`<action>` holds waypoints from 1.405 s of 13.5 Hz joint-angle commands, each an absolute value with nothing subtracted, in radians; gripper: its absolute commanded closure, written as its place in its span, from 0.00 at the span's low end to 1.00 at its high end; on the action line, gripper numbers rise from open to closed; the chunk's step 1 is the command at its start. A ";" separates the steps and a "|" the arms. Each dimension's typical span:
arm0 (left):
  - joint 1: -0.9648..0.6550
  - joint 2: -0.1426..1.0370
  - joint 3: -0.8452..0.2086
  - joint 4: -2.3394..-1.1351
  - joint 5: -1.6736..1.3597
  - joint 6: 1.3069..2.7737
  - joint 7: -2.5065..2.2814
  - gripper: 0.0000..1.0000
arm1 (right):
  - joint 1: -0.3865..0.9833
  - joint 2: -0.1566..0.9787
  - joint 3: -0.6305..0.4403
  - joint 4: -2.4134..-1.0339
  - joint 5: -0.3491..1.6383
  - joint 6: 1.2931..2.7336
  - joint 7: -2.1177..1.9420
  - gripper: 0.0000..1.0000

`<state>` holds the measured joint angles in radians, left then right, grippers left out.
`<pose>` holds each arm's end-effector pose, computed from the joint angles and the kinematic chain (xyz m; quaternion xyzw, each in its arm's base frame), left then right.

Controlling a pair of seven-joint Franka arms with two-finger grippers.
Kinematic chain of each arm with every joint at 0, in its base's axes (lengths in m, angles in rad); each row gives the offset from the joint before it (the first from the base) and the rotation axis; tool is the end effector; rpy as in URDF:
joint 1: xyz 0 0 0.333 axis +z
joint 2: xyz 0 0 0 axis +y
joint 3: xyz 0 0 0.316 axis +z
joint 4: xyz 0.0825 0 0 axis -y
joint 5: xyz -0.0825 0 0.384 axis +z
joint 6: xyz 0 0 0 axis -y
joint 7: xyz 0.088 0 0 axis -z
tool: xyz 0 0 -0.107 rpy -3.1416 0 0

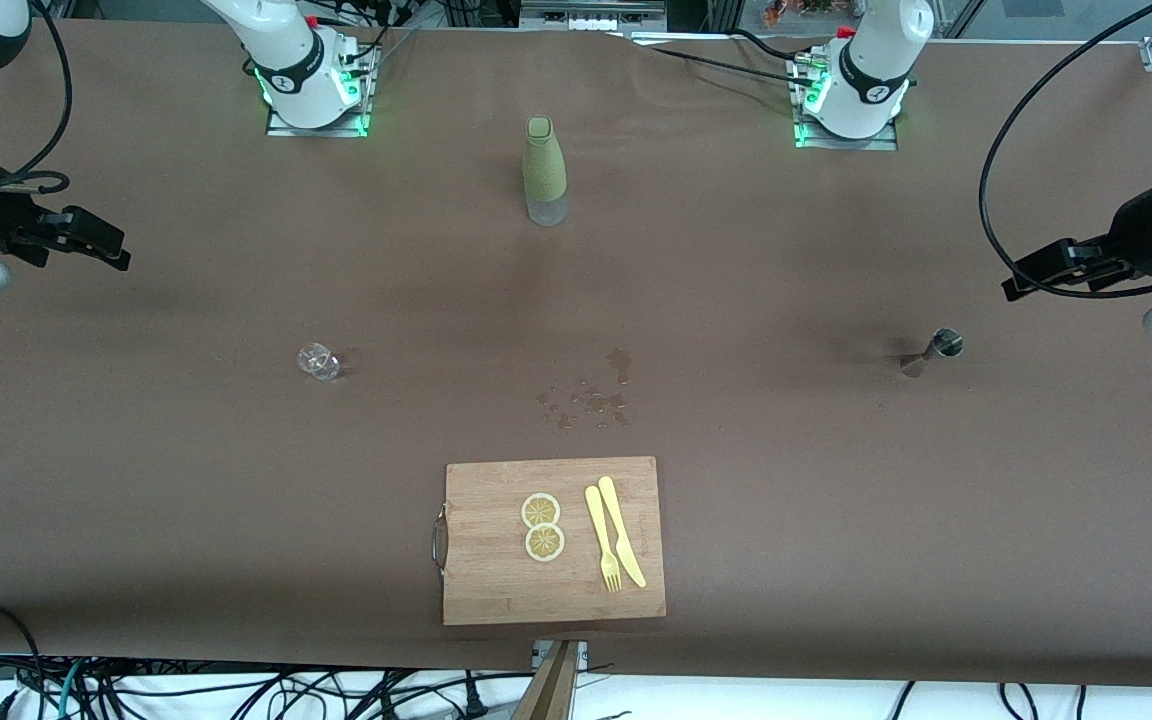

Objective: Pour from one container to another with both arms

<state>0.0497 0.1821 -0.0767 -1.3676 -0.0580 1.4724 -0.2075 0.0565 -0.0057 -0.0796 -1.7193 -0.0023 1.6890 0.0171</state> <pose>0.5996 -0.0183 0.6065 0.9947 0.0886 -0.0423 0.0312 0.5577 -0.0132 0.5673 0.9997 -0.0199 -0.0123 0.0009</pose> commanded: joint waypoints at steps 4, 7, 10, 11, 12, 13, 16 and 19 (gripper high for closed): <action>0.055 0.202 -0.081 -1.338 -0.044 1.477 -0.202 0.00 | 0.054 0.006 -0.083 -1.690 0.011 1.666 0.002 0.00; 0.057 0.202 -0.083 -1.330 -0.046 1.477 -0.202 0.00 | 0.055 0.006 -0.083 -1.690 0.011 1.667 0.002 0.00; 0.064 0.202 -0.081 -1.318 -0.049 1.477 -0.202 0.00 | 0.054 0.006 -0.083 -1.690 0.011 1.666 0.002 0.00; 0.077 0.204 -0.081 -1.316 -0.060 1.477 -0.202 0.00 | 0.054 0.006 -0.083 -1.690 0.011 1.666 -0.002 0.00; 0.092 0.204 -0.081 -1.316 -0.083 1.477 -0.201 0.00 | 0.054 0.006 -0.083 -1.690 0.011 1.666 -0.002 0.00; 0.151 0.204 -0.080 -1.316 -0.138 1.476 -0.190 0.00 | 0.054 0.006 -0.083 -1.692 0.011 1.666 -0.002 0.00; 0.242 0.204 -0.080 -1.322 -0.184 1.470 0.042 0.00 | 0.054 0.006 -0.083 -1.690 0.011 1.666 -0.002 0.00; 0.293 0.213 -0.081 -1.325 -0.198 1.468 0.168 0.00 | 0.054 0.006 -0.083 -1.692 0.011 1.666 -0.002 0.00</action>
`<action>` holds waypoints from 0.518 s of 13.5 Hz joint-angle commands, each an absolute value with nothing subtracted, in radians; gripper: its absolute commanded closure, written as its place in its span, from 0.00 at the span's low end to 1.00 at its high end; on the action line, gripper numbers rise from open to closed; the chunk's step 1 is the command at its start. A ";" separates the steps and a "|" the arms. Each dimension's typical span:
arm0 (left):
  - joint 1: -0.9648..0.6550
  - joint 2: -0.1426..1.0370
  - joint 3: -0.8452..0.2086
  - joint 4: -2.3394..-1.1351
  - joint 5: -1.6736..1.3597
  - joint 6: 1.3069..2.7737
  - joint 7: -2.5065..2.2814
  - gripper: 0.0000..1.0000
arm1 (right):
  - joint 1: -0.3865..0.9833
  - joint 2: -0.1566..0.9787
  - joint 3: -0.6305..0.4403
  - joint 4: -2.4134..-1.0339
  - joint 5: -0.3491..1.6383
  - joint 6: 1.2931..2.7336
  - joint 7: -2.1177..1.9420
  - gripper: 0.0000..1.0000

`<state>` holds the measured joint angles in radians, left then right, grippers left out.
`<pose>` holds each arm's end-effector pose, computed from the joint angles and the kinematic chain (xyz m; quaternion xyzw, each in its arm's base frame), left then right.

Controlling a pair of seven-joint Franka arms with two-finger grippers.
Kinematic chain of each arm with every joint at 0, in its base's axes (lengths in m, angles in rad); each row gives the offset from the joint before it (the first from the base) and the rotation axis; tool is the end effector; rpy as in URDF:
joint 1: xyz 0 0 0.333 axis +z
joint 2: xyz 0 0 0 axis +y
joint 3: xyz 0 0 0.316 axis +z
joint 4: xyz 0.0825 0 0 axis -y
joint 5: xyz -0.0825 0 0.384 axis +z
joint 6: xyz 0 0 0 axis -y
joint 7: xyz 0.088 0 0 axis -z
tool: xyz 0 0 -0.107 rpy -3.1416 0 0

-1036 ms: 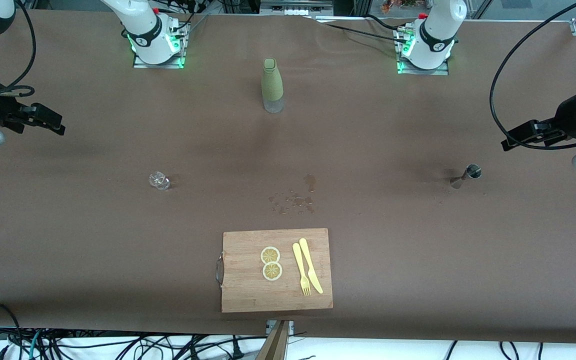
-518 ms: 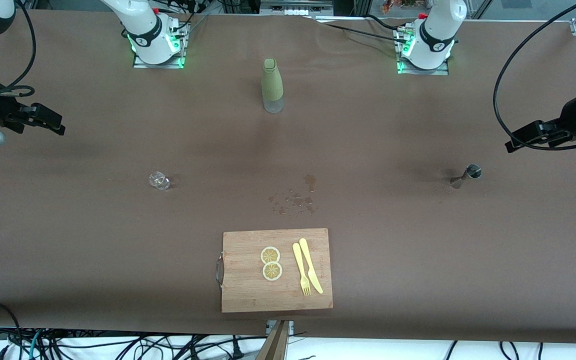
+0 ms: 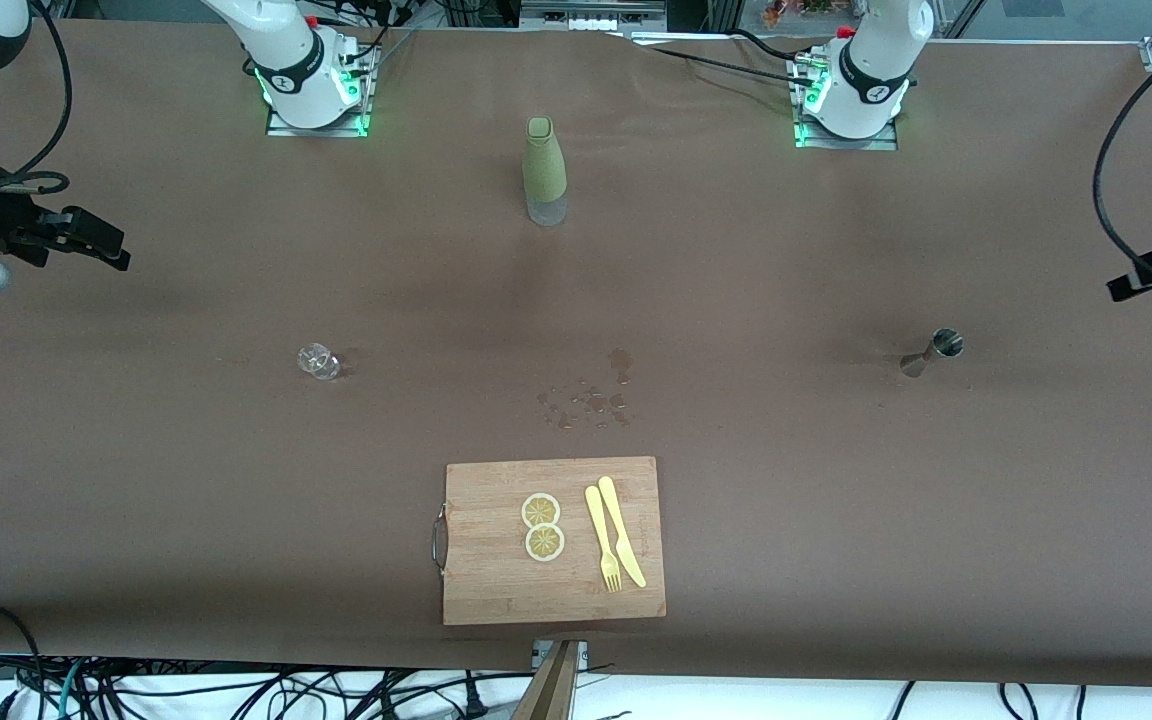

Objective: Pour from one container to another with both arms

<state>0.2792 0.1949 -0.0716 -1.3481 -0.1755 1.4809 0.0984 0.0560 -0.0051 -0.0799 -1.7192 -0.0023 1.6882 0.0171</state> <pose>0.5949 0.1096 0.6102 0.9938 0.0496 -0.0158 0.0980 0.5578 -0.0136 0.5670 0.9997 -0.0203 -0.0130 0.0009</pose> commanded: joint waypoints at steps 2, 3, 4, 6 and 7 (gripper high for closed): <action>0.334 0.216 -0.081 -1.331 -0.234 1.466 0.178 0.00 | 0.052 0.008 -0.084 -1.692 0.011 1.666 -0.002 0.00; 0.360 0.224 -0.081 -1.333 -0.280 1.463 0.202 0.00 | 0.052 0.009 -0.084 -1.692 0.011 1.666 -0.002 0.00; 0.388 0.227 -0.081 -1.336 -0.307 1.463 0.254 0.00 | 0.052 0.009 -0.084 -1.692 0.011 1.666 -0.002 0.00; 0.429 0.238 -0.081 -1.336 -0.337 1.463 0.352 0.00 | 0.052 0.009 -0.084 -1.692 0.011 1.666 -0.002 0.00; 0.461 0.256 -0.081 -1.338 -0.365 1.463 0.406 0.00 | 0.052 0.009 -0.084 -1.692 0.011 1.666 -0.002 0.00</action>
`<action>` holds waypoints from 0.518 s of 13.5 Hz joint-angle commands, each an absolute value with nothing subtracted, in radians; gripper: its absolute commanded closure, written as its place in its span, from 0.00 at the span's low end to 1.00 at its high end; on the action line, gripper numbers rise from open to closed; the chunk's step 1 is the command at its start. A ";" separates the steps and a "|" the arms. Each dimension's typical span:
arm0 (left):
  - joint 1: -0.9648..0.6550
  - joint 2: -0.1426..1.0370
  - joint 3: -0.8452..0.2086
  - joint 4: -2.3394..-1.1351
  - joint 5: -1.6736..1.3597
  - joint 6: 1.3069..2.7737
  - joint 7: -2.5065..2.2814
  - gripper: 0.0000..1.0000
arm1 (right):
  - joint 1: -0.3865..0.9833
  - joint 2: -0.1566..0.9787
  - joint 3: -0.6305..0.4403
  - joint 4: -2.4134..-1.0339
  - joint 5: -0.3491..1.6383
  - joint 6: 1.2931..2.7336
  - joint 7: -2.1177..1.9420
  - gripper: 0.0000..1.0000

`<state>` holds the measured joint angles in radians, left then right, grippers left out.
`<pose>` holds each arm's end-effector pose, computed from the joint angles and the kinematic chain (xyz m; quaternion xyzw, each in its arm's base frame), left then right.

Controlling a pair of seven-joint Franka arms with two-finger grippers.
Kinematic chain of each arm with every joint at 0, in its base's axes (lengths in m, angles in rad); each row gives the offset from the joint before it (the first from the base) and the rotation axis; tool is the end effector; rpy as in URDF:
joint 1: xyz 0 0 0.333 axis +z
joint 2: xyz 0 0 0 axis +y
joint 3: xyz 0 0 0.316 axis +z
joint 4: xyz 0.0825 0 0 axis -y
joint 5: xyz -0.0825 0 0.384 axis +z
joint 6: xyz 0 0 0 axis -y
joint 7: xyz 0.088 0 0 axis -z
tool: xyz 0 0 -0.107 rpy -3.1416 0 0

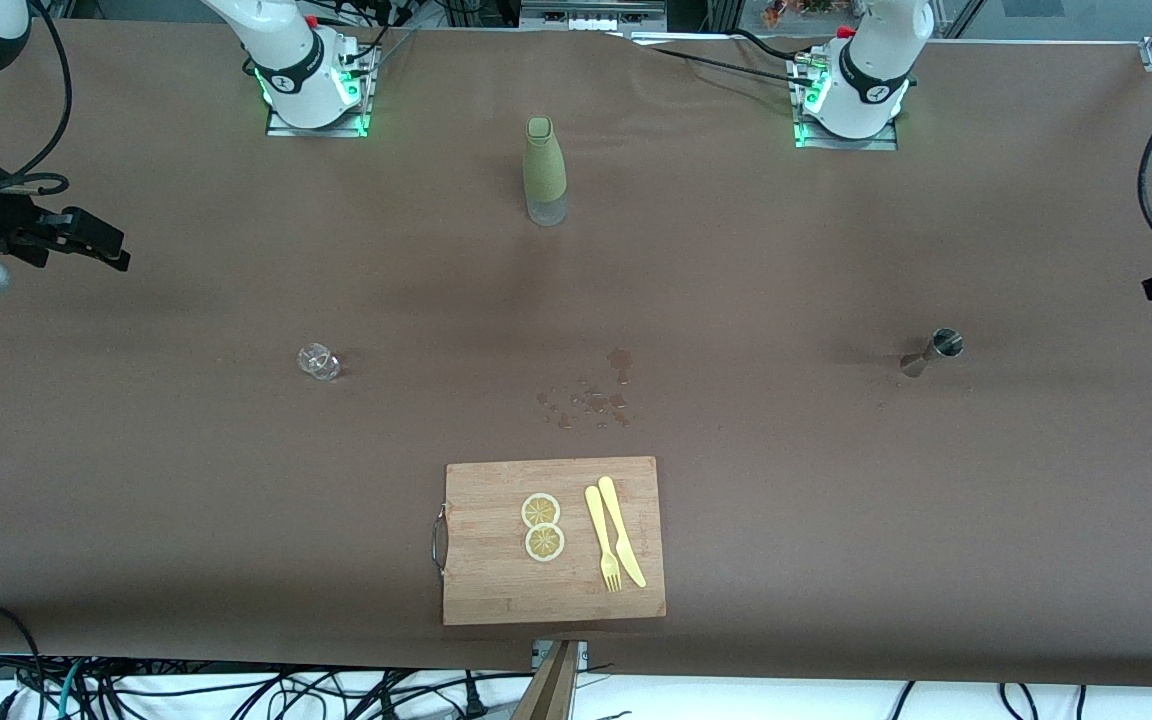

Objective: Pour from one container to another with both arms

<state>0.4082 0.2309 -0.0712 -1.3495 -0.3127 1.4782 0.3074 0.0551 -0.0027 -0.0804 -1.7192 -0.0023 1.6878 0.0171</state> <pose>0.5893 0.1748 0.5916 0.9852 0.0086 0.0044 0.1711 0.5583 -0.0144 0.5656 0.9997 -0.0210 -0.0144 0.0010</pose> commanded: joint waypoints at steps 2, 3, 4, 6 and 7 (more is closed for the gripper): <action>0.533 0.305 -0.081 -1.348 -0.441 1.457 0.551 0.00 | 0.052 0.009 -0.084 -1.692 0.011 1.666 -0.002 0.00; 0.563 0.333 -0.081 -1.347 -0.486 1.456 0.604 0.00 | 0.052 0.009 -0.084 -1.692 0.011 1.666 -0.002 0.00; 0.574 0.353 -0.081 -1.341 -0.512 1.456 0.641 0.00 | 0.052 0.009 -0.084 -1.692 0.011 1.666 -0.002 0.00; 0.589 0.364 -0.081 -1.339 -0.522 1.456 0.699 0.00 | 0.052 0.009 -0.084 -1.692 0.011 1.666 -0.002 0.00; 0.589 0.364 -0.081 -1.342 -0.535 1.456 0.721 0.00 | 0.052 0.009 -0.084 -1.692 0.011 1.666 -0.002 0.00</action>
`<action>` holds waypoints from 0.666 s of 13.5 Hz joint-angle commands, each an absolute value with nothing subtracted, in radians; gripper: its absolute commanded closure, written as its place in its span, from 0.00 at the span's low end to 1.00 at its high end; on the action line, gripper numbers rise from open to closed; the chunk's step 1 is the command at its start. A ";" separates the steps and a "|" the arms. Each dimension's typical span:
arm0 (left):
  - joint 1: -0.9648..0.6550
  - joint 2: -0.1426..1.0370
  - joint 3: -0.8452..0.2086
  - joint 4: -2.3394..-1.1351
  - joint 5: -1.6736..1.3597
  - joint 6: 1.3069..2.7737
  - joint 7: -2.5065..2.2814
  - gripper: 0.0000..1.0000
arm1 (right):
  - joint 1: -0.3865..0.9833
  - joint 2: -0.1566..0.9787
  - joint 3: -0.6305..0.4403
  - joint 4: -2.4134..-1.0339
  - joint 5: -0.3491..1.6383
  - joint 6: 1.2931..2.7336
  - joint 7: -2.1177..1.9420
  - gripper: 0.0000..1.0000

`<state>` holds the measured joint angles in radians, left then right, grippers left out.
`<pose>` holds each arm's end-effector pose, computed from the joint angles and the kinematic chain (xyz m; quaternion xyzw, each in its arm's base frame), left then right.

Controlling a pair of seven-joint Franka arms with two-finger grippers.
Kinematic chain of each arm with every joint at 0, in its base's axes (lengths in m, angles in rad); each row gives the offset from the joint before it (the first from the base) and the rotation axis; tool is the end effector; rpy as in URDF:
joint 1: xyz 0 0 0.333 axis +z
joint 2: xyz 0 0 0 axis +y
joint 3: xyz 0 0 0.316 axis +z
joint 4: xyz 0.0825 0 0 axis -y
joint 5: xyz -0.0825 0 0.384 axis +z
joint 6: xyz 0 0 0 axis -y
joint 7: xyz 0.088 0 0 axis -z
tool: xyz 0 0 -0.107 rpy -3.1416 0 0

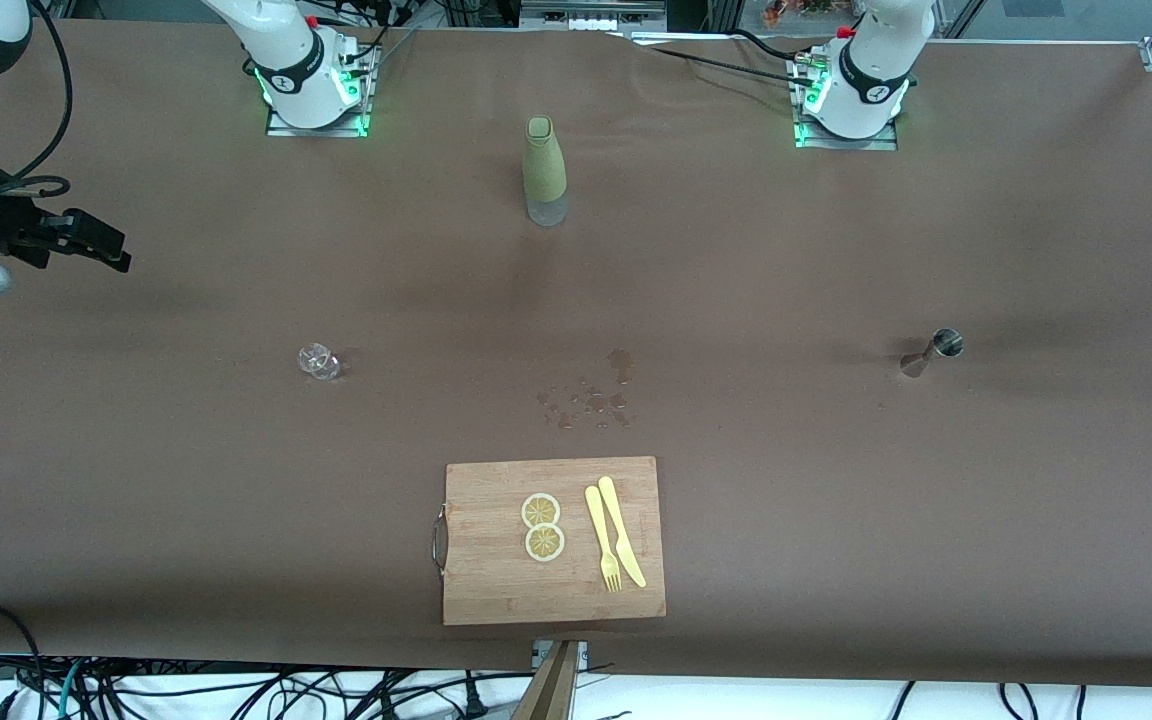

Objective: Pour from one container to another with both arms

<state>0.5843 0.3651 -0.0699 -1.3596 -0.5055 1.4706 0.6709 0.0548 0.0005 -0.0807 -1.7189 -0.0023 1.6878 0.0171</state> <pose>0.5832 0.2740 0.5118 0.9549 -0.0676 0.0455 0.2855 0.5590 -0.0147 0.5640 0.9996 -0.0213 -0.0158 0.0011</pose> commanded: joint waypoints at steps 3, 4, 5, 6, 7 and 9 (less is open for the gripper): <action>0.588 0.365 -0.083 -1.347 -0.610 1.445 0.796 0.00 | 0.052 0.009 -0.084 -1.692 0.011 1.666 -0.002 0.00; 0.588 0.365 -0.083 -1.348 -0.630 1.415 0.816 0.00 | 0.052 0.009 -0.084 -1.692 0.011 1.666 -0.002 0.00; 0.589 0.367 -0.083 -1.348 -0.659 1.378 0.849 0.00 | 0.052 0.009 -0.084 -1.692 0.011 1.666 -0.002 0.00; 0.591 0.380 -0.083 -1.351 -0.685 1.350 0.894 0.00 | 0.052 0.009 -0.084 -1.692 0.011 1.666 -0.002 0.00; 0.591 0.403 -0.080 -1.354 -0.713 1.338 0.952 0.00 | 0.052 0.009 -0.084 -1.692 0.011 1.666 -0.002 0.00; 0.592 0.405 -0.068 -1.402 -0.761 1.327 1.046 0.00 | 0.052 0.009 -0.084 -1.692 0.011 1.666 -0.002 0.00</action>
<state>0.5841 0.3908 -0.0787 -1.3704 -0.7047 1.3457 0.9405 0.0548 0.0009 -0.0807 -1.7185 -0.0023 1.6878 0.0171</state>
